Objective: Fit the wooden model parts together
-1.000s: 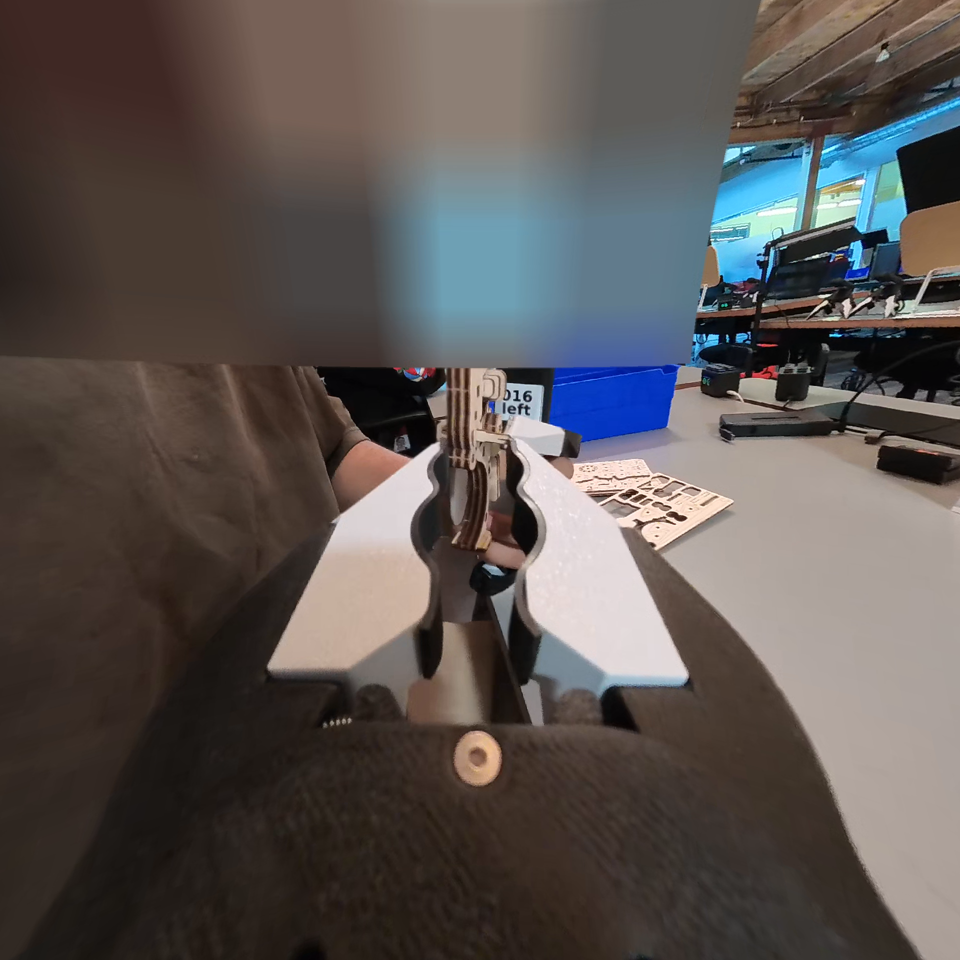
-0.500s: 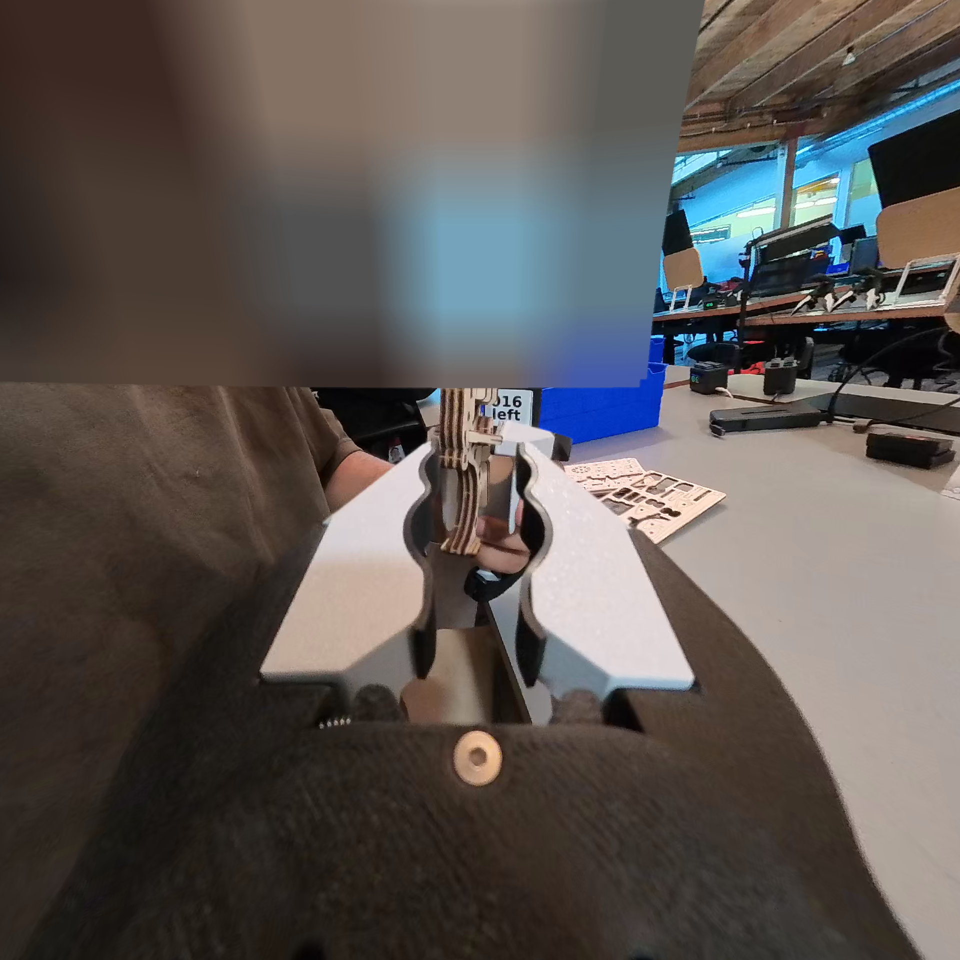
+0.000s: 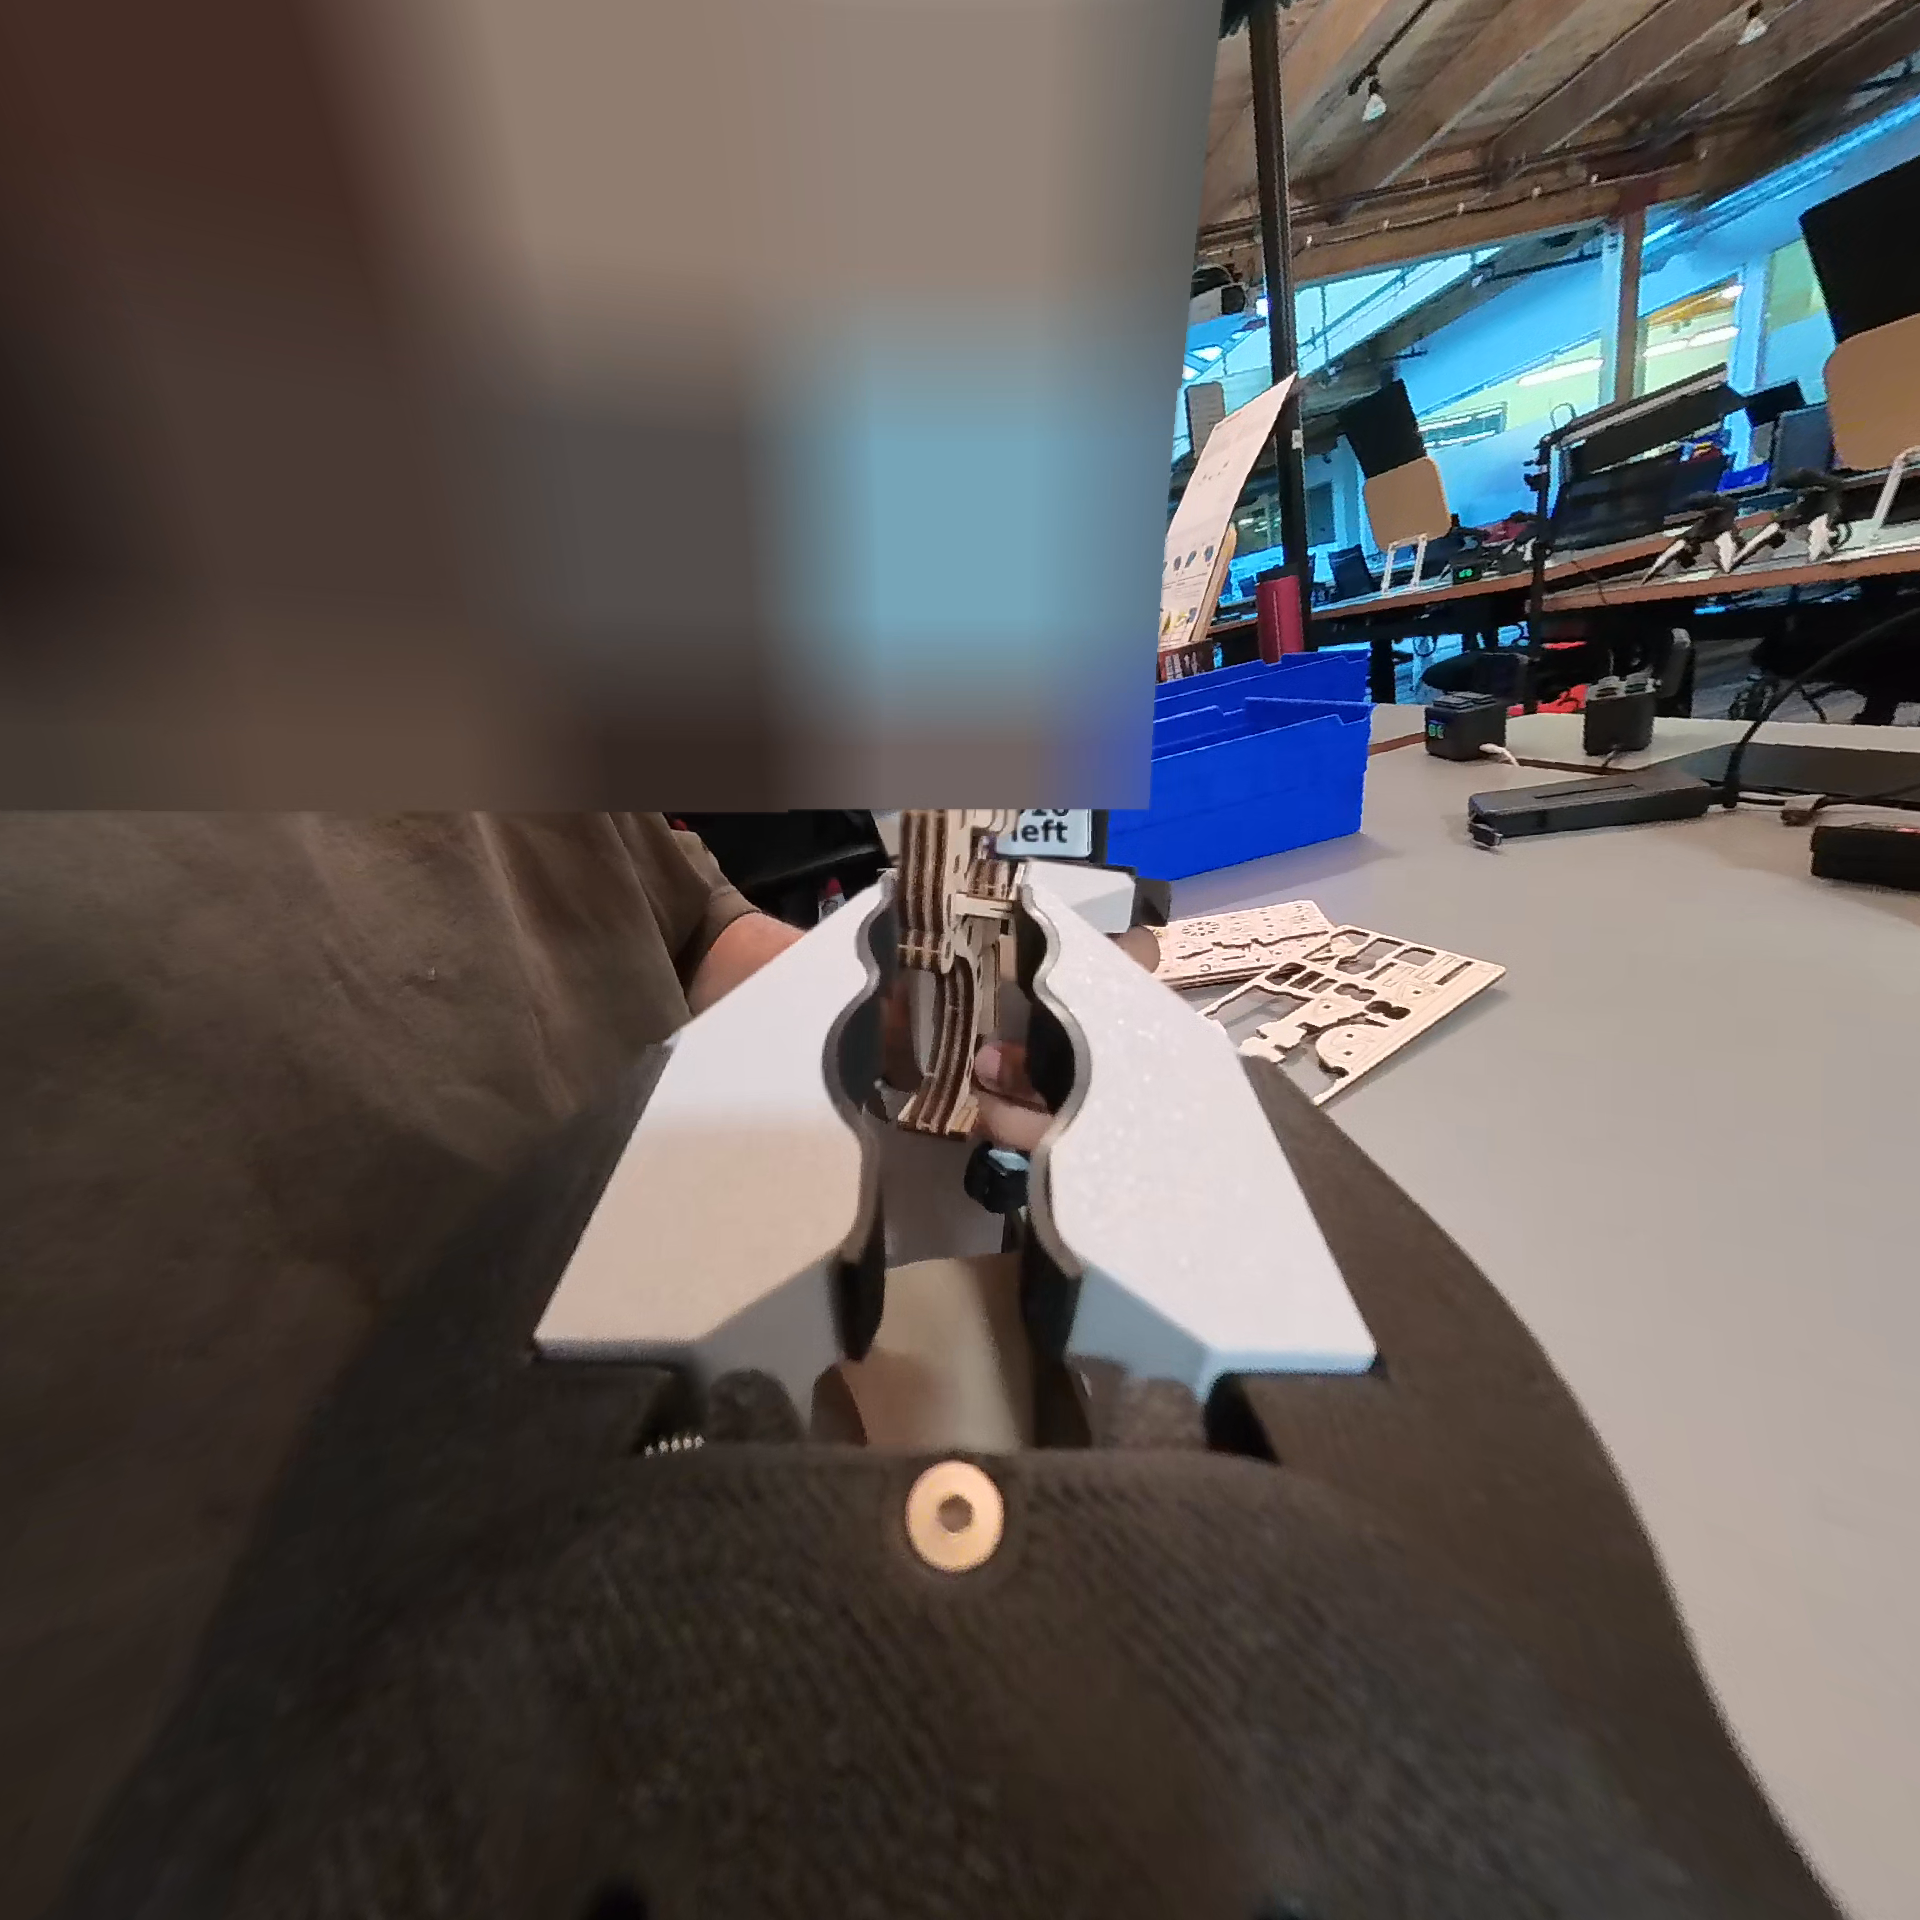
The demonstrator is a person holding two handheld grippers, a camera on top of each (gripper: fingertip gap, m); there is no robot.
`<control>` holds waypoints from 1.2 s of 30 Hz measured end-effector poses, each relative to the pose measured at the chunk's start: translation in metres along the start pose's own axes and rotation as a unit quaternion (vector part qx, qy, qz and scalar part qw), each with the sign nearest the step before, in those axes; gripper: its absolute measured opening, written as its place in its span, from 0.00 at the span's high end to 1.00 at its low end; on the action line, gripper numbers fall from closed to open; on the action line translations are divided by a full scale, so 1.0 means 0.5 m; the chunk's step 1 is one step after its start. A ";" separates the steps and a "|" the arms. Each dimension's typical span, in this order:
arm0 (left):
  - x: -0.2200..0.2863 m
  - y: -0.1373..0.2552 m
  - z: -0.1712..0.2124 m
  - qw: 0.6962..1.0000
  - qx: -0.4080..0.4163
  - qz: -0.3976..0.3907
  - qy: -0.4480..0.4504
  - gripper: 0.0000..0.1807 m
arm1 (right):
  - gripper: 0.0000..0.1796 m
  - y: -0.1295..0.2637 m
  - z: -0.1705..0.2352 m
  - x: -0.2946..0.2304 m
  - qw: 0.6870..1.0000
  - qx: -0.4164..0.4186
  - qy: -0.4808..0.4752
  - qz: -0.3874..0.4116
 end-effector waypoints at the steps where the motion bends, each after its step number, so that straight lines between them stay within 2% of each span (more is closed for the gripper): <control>1: -0.001 0.001 -0.001 1.000 0.002 -0.001 0.000 0.90 | 0.89 0.000 0.000 0.001 1.000 0.003 0.000 0.003; 3: 0.000 0.001 -0.002 1.000 0.002 0.000 -0.001 0.90 | 0.84 0.000 0.002 0.007 1.000 0.004 -0.002 0.013; 11: -0.005 0.004 -0.003 1.000 0.008 -0.009 -0.003 0.90 | 0.76 -0.001 0.003 0.004 1.000 0.005 -0.013 0.001; 14: -0.008 0.006 -0.005 1.000 0.010 -0.015 -0.005 0.90 | 0.79 -0.003 0.005 0.004 1.000 0.003 -0.016 0.001; 16: -0.007 0.005 -0.004 1.000 0.009 -0.012 -0.005 0.90 | 0.89 -0.003 0.005 0.008 1.000 0.002 -0.016 0.011; 17: -0.006 0.004 -0.003 1.000 0.009 -0.012 -0.005 0.90 | 0.89 -0.003 0.005 0.008 1.000 0.002 -0.012 0.013; 25: -0.008 0.006 -0.004 1.000 0.012 -0.014 -0.002 0.90 | 0.89 -0.002 0.005 0.010 1.000 0.001 -0.005 0.021; 27: -0.007 0.006 -0.004 1.000 0.013 -0.011 -0.001 0.90 | 0.82 -0.002 0.006 0.017 0.999 0.003 -0.005 0.035; 29: -0.008 0.006 -0.004 1.000 0.012 -0.014 -0.003 0.90 | 0.81 -0.001 0.005 0.021 0.999 0.003 -0.007 0.041; 30: -0.009 0.006 -0.004 1.000 0.012 -0.017 -0.002 0.90 | 0.82 -0.001 0.005 0.021 0.999 0.003 -0.008 0.039; 31: -0.013 0.007 -0.004 1.000 0.012 -0.021 0.001 0.90 | 0.89 -0.002 0.004 0.017 0.999 0.004 -0.007 0.034; 32: -0.012 0.008 -0.003 1.000 0.013 -0.017 0.002 0.90 | 0.90 -0.002 0.004 0.014 0.999 0.003 -0.004 0.035; 33: -0.011 0.007 -0.003 1.000 0.011 -0.014 0.005 0.90 | 0.95 -0.004 0.004 0.006 1.000 -0.001 0.009 0.025; 36: -0.010 0.005 -0.004 1.000 0.012 -0.018 0.003 0.90 | 0.96 -0.004 0.003 0.001 1.000 -0.004 0.014 0.018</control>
Point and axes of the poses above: each gripper's, where its closed fingertips meet, y back along the fingers, z out of its underside, x = y × z across the jaws, the point moved 3 cm from there along y, back along the fingers, and after that the axes turned 2 degrees about -y, right-handed, at the moved point
